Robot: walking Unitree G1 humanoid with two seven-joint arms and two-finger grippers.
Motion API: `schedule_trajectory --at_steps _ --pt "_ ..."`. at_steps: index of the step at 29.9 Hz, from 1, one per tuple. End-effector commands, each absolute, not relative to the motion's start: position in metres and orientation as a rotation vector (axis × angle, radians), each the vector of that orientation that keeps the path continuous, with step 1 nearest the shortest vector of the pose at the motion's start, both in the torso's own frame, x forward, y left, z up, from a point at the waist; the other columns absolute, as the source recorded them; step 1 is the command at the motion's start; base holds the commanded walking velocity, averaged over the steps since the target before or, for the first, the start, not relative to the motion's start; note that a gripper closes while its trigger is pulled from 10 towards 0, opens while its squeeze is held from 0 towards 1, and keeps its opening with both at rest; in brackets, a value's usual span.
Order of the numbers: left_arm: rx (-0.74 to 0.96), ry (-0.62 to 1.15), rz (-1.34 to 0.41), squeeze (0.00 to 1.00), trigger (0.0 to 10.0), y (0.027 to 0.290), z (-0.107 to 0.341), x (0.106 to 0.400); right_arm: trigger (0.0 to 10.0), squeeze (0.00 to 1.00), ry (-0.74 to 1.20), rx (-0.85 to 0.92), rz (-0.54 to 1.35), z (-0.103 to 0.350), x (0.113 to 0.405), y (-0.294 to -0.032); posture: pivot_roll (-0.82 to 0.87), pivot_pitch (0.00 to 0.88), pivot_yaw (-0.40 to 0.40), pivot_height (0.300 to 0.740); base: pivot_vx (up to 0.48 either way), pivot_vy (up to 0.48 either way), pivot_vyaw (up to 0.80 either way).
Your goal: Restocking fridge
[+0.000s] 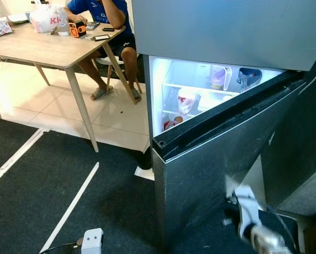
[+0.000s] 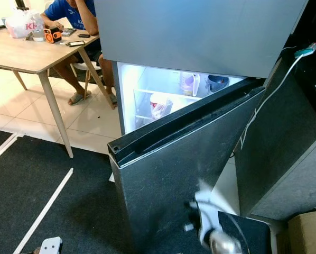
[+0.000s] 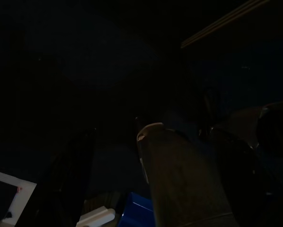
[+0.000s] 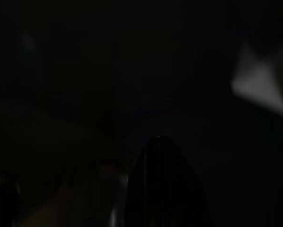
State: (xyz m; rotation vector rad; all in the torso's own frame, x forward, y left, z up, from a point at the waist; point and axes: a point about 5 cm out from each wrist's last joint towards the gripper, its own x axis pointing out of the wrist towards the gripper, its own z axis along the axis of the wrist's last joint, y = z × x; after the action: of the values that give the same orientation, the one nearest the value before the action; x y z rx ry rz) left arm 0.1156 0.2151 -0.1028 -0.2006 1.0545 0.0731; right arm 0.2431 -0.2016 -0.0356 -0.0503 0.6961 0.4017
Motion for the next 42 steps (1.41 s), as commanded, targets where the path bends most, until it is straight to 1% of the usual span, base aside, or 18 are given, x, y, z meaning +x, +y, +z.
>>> schedule_trajectory --at_steps 1,4,5,8,11,13,21,22,23,24,27,31,34,35,36,38,41,42 --pt "-0.194 1.066 0.063 0.00 10.0 0.214 -0.104 0.112 10.0 0.00 0.652 -0.074 0.467 -0.027 0.251 -0.200 -0.06 0.000 0.007 0.740 0.000 0.000 0.00" --pt "-0.191 1.070 0.061 0.00 10.0 0.215 -0.104 0.110 10.0 0.00 0.603 -0.121 0.623 -0.013 0.265 -0.191 -0.06 0.000 0.004 0.740 0.000 0.000 0.00" --pt "-0.191 1.070 0.061 0.00 10.0 0.215 -0.104 0.110 10.0 0.00 0.603 -0.121 0.623 -0.013 0.265 -0.191 -0.06 0.000 0.004 0.740 0.000 0.000 0.00" --pt "-0.190 1.075 0.059 0.00 10.0 0.215 -0.105 0.107 10.0 0.00 0.583 -0.244 0.795 -0.001 0.275 -0.179 -0.05 0.000 -0.001 0.740 0.000 0.000 0.00" --pt "-0.190 1.078 0.058 0.00 10.0 0.215 -0.105 0.105 10.0 0.00 0.570 -0.300 0.858 0.004 0.280 -0.174 -0.04 0.000 -0.004 0.740 0.000 0.000 0.00" --pt "-0.192 1.090 0.066 0.00 10.0 0.216 -0.107 0.098 10.0 0.00 0.461 -0.398 0.932 0.030 0.305 -0.154 -0.03 0.000 -0.008 0.740 0.000 0.000 0.00" --pt "-0.189 1.099 0.084 0.00 10.0 0.223 -0.107 0.090 10.0 0.00 0.196 -0.453 0.883 0.088 0.349 -0.117 -0.01 0.000 -0.007 0.740 0.000 0.000 0.00" --pt "-0.188 1.102 0.088 0.00 10.0 0.224 -0.107 0.088 10.0 0.00 0.093 -0.430 0.809 0.112 0.363 -0.108 -0.01 0.000 -0.007 0.740 0.000 0.000 0.00" --pt "-0.188 1.102 0.088 0.00 10.0 0.224 -0.107 0.088 10.0 0.00 0.093 -0.430 0.809 0.112 0.363 -0.108 -0.01 0.000 -0.007 0.740 0.000 0.000 0.00" --pt "-0.185 1.102 0.093 0.00 10.0 0.226 -0.107 0.087 10.0 0.00 -0.066 -0.342 0.660 0.152 0.382 -0.099 0.00 0.000 -0.004 0.740 0.000 0.000 0.00" --pt "-0.189 1.092 0.098 0.00 10.0 0.226 -0.106 0.090 10.0 0.00 -0.141 -0.272 0.563 0.174 0.391 -0.100 0.00 0.000 -0.005 0.740 0.000 0.000 0.00" --pt "-0.194 1.082 0.101 0.00 10.0 0.226 -0.106 0.093 10.0 0.00 -0.121 -0.309 0.543 0.166 0.390 -0.106 0.00 0.000 -0.006 0.740 0.000 0.000 0.00" --pt "-0.196 1.082 0.097 0.00 10.0 0.224 -0.106 0.093 10.0 0.00 0.025 -0.393 0.549 0.125 0.376 -0.120 -0.01 0.000 -0.005 0.740 0.000 0.000 0.00" --pt "-0.196 1.082 0.097 0.00 10.0 0.224 -0.106 0.093 10.0 0.00 0.025 -0.393 0.549 0.125 0.376 -0.120 -0.01 0.000 -0.005 0.740 0.000 0.000 0.00" --pt "-0.195 1.087 0.094 0.00 10.0 0.223 -0.107 0.093 10.0 0.00 0.186 -0.427 0.563 0.082 0.355 -0.135 -0.02 0.000 -0.001 0.740 0.000 0.000 0.00" --pt "-0.192 1.091 0.091 0.00 10.0 0.222 -0.107 0.093 10.0 0.00 0.307 -0.435 0.563 0.052 0.337 -0.146 -0.03 0.000 -0.001 0.740 0.000 0.000 0.00" --pt "-0.190 1.092 0.090 0.00 10.0 0.222 -0.107 0.093 10.0 0.00 0.340 -0.433 0.554 0.044 0.331 -0.149 -0.03 0.000 -0.001 0.740 0.000 0.000 0.00" --pt "-0.188 1.091 0.090 0.00 10.0 0.222 -0.107 0.094 10.0 0.00 0.403 -0.426 0.534 0.030 0.321 -0.155 -0.03 0.000 0.001 0.740 0.000 0.000 0.00"
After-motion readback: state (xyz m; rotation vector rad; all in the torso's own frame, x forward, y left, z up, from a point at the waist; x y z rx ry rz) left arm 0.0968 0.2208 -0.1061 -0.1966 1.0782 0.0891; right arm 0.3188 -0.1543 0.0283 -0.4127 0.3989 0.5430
